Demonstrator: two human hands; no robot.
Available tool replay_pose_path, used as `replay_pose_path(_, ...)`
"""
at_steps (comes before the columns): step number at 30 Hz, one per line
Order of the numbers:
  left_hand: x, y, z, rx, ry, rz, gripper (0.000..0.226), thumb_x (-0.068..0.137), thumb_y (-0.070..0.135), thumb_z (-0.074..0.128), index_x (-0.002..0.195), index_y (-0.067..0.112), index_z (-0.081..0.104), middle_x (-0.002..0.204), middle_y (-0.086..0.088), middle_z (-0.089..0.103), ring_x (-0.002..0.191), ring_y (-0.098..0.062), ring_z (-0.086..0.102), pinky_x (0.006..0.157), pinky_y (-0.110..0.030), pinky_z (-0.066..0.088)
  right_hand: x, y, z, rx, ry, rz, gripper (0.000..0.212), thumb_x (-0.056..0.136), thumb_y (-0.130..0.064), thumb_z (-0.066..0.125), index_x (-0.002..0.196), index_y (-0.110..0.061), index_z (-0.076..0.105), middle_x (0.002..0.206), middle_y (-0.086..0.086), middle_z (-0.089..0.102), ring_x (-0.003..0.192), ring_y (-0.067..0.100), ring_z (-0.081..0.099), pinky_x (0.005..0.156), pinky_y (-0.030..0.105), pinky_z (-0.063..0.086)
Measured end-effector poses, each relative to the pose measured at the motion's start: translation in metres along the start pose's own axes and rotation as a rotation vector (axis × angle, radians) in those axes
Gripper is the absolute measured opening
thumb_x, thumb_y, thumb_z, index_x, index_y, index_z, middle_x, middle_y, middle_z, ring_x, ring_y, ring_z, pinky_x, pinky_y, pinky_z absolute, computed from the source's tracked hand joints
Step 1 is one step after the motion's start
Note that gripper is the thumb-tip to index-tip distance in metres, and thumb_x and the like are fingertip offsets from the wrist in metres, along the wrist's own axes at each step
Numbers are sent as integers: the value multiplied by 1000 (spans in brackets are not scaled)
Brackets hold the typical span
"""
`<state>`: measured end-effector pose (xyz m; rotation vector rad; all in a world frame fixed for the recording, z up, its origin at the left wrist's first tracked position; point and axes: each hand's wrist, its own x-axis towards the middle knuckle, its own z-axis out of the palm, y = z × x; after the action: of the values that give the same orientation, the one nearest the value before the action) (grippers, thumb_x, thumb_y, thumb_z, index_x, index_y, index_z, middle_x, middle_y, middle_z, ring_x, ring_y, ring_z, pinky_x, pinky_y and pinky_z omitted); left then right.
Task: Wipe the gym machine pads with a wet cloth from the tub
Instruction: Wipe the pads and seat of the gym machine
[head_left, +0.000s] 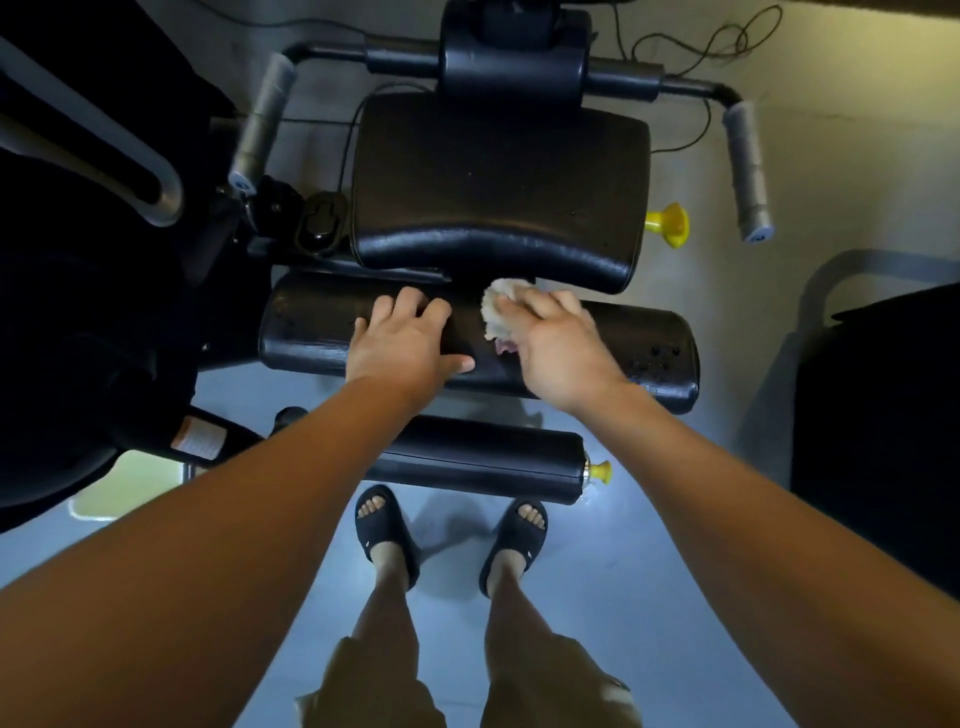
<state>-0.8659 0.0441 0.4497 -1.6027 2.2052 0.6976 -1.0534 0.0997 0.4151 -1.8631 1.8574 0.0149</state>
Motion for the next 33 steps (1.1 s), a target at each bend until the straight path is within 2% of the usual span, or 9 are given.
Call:
replay_pose_path(5, 5, -16, -14, 50, -33, -106, 73, 84, 60, 69, 145, 34, 38, 147, -4, 32, 140, -33, 26, 111, -66, 30, 13, 17, -19, -202, -33, 203, 45, 98, -29, 46, 141, -16, 50, 140, 7, 56, 120, 33, 46, 101, 42, 37)
replay_pose_path(9, 7, -10, -4, -22, -15, -217, 78, 83, 55, 72, 146, 28, 35, 151, -5, 28, 148, -34, 16, 111, -72, 26, 35, -8, -30, 111, -188, 242, 48, 97, -27, 52, 145, -25, 45, 136, 11, 53, 128, 32, 46, 92, 40, 39)
replay_pose_path(12, 8, -13, 0, -22, 5, -208, 82, 84, 56, 70, 150, 26, 31, 153, -4, 27, 151, -32, 10, 112, -71, 24, 48, -7, -33, 35, -238, 160, 49, 103, -36, 41, 151, -26, 41, 145, 7, 53, 129, 31, 48, 102, 44, 42)
replay_pose_path(16, 9, -13, 6, -7, -1, -239, 100, 84, 61, 65, 158, 17, 15, 157, -4, 21, 154, -29, 5, 115, -69, 22, 59, -9, -35, -50, -280, 255, 45, 103, -43, 32, 131, -17, 57, 130, 11, 62, 120, 35, 52, 98, 48, 42)
replay_pose_path(18, 10, -13, 8, 3, -6, -246, 104, 85, 63, 61, 160, 15, 6, 159, -3, 16, 154, -28, 1, 117, -68, 20, 68, -24, -32, -73, -302, 199, 43, 102, -40, 34, 125, -16, 61, 126, 10, 63, 118, 35, 50, 97, 47, 42)
replay_pose_path(21, 6, -13, 11, -27, 38, -245, 104, 83, 64, 63, 158, 12, 13, 159, -4, 15, 154, -26, 5, 118, -66, 19, 82, -38, -33, -21, -349, 162, 40, 105, -38, 35, 124, -15, 60, 124, 12, 62, 116, 33, 52, 93, 45, 41)
replay_pose_path(24, 3, -14, 13, -15, 66, -237, 99, 81, 66, 60, 150, 7, 21, 158, -8, 18, 155, -26, 8, 118, -63, 22, 94, -48, -36, 36, -399, 147, 38, 107, -38, 35, 133, -18, 55, 130, 12, 60, 117, 32, 54, 91, 44, 45)
replay_pose_path(29, 4, -16, 15, 36, 46, -226, 99, 83, 67, 54, 151, 4, 19, 155, -10, 22, 155, -27, 3, 118, -62, 23, 101, -63, -28, 188, -401, -13, 47, 110, -40, 34, 152, -23, 43, 149, 4, 49, 133, 27, 47, 104, 42, 41)
replay_pose_path(33, 5, -15, 13, 43, 31, -229, 97, 84, 67, 55, 152, 6, 21, 155, -9, 22, 155, -27, 1, 119, -63, 22, 97, -37, -26, 131, -385, -124, 45, 109, -42, 34, 147, -26, 51, 139, -6, 55, 121, 21, 51, 98, 36, 42)
